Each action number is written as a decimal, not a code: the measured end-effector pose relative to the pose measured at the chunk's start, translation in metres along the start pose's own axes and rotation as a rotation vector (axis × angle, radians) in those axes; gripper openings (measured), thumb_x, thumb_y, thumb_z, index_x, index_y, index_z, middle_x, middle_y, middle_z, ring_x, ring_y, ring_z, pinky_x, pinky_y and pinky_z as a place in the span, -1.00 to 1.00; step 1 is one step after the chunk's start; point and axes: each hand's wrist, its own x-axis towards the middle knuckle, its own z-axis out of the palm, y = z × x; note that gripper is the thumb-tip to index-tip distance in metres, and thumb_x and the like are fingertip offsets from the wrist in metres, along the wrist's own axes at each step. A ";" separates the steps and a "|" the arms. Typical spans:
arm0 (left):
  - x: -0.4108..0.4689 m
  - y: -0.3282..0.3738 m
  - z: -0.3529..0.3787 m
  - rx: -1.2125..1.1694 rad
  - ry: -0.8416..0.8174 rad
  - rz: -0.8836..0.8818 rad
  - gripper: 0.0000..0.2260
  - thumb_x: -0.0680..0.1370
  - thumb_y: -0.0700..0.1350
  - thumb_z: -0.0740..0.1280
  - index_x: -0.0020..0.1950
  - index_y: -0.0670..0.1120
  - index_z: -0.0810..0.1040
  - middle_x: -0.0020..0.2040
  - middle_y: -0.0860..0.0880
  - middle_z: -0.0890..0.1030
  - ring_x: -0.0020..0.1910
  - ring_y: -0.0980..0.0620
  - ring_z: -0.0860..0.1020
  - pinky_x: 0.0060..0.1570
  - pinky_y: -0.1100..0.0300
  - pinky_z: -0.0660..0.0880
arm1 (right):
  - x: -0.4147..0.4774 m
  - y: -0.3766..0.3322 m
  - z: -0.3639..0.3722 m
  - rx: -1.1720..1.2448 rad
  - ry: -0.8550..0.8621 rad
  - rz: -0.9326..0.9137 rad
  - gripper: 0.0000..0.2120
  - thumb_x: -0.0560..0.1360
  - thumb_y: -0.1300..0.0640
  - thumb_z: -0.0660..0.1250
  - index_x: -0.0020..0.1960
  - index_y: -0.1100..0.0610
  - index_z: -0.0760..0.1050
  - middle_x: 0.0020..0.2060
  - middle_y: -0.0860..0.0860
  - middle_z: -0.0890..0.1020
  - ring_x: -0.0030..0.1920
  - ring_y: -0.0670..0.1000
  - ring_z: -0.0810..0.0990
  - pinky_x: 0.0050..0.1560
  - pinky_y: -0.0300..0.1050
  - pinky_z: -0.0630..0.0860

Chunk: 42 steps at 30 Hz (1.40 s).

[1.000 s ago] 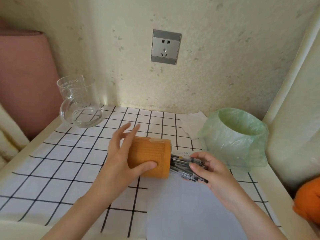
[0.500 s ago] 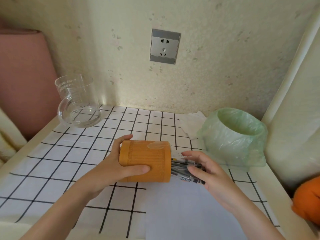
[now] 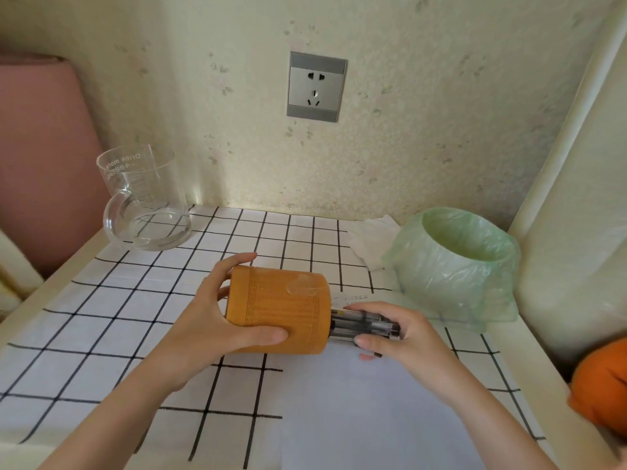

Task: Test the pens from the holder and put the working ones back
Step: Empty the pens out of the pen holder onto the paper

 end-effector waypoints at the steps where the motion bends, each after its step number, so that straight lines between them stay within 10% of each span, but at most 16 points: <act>1: 0.000 0.000 -0.001 0.013 0.001 0.010 -0.10 -0.06 0.12 0.58 0.21 0.42 0.30 0.21 0.20 0.40 0.19 0.19 0.41 -0.15 0.26 0.54 | 0.000 0.000 -0.001 -0.013 0.003 -0.002 -0.65 0.40 0.39 0.42 0.02 -0.02 0.64 -0.05 0.00 0.68 -0.16 -0.02 0.65 -0.15 -0.10 0.61; 7: 0.002 0.000 -0.006 0.028 0.014 0.052 -0.07 -0.07 0.12 0.58 0.24 0.39 0.30 0.24 0.18 0.41 0.23 0.19 0.39 -0.08 0.33 0.44 | -0.002 0.002 -0.017 -0.365 0.018 -0.076 -0.64 0.37 0.22 0.50 0.07 -0.13 0.59 0.08 -0.20 0.59 0.11 -0.25 0.52 0.15 -0.37 0.37; 12: 0.004 -0.001 -0.006 0.012 0.013 0.054 -0.07 -0.08 0.11 0.59 0.23 0.39 0.31 0.24 0.16 0.41 0.21 0.19 0.40 -0.09 0.31 0.46 | -0.005 0.008 0.004 -0.635 -0.099 -0.091 -0.25 0.33 0.00 0.52 0.40 -0.24 0.23 0.20 -0.48 0.27 0.31 -0.37 0.16 0.30 -0.42 0.14; 18: 0.002 0.001 -0.004 -0.003 0.026 0.062 -0.08 -0.08 0.09 0.58 0.22 0.41 0.31 0.20 0.18 0.43 0.19 0.22 0.42 -0.25 0.43 0.49 | 0.000 0.023 0.025 -1.034 0.079 -0.280 -0.51 0.54 -0.16 0.15 0.44 -0.13 0.17 0.23 -0.19 0.36 0.26 -0.11 0.15 0.27 -0.23 0.03; 42: 0.003 0.019 -0.030 -0.347 0.262 0.078 -0.16 -0.02 0.02 0.56 0.22 0.34 0.37 0.22 0.04 0.44 0.14 -0.03 0.51 -0.14 0.06 0.54 | 0.003 0.021 0.013 -1.066 0.037 -0.191 -0.62 0.59 0.03 0.17 0.38 0.04 0.25 0.24 -0.08 0.36 0.29 -0.04 0.21 0.27 -0.25 0.13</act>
